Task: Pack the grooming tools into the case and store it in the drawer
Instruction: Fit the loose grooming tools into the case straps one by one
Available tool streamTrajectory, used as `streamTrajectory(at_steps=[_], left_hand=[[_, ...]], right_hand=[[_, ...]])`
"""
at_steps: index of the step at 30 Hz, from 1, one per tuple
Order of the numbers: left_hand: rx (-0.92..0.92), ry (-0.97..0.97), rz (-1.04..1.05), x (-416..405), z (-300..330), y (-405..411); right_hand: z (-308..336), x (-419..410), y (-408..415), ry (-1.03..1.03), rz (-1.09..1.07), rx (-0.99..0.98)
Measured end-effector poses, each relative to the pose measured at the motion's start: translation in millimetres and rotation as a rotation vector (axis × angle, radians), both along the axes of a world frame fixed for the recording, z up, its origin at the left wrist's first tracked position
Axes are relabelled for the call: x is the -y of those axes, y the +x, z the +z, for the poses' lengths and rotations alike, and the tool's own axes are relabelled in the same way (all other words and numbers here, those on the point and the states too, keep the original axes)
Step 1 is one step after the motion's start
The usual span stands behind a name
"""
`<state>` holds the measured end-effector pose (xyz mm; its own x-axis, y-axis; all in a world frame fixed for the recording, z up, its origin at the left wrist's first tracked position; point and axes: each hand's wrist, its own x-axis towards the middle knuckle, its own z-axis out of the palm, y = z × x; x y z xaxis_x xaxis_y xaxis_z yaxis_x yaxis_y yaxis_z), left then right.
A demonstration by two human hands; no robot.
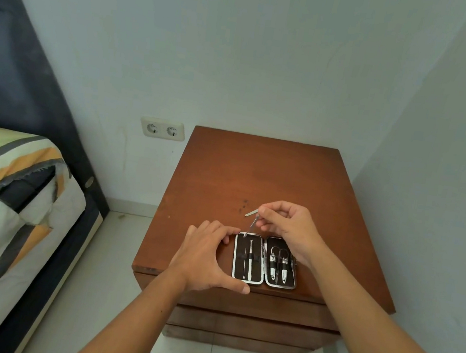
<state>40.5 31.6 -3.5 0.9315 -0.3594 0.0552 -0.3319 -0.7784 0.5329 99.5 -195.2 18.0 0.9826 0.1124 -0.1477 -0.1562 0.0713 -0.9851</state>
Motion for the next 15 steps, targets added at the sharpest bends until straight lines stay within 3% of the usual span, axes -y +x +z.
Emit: streamTrajectory(at_steps=[15], left_hand=[[-0.008, 0.002, 0.005, 1.3, -0.3, 0.2]], right_hand=[[6.4, 14.9, -3.3, 0.1, 0.007, 0.007]])
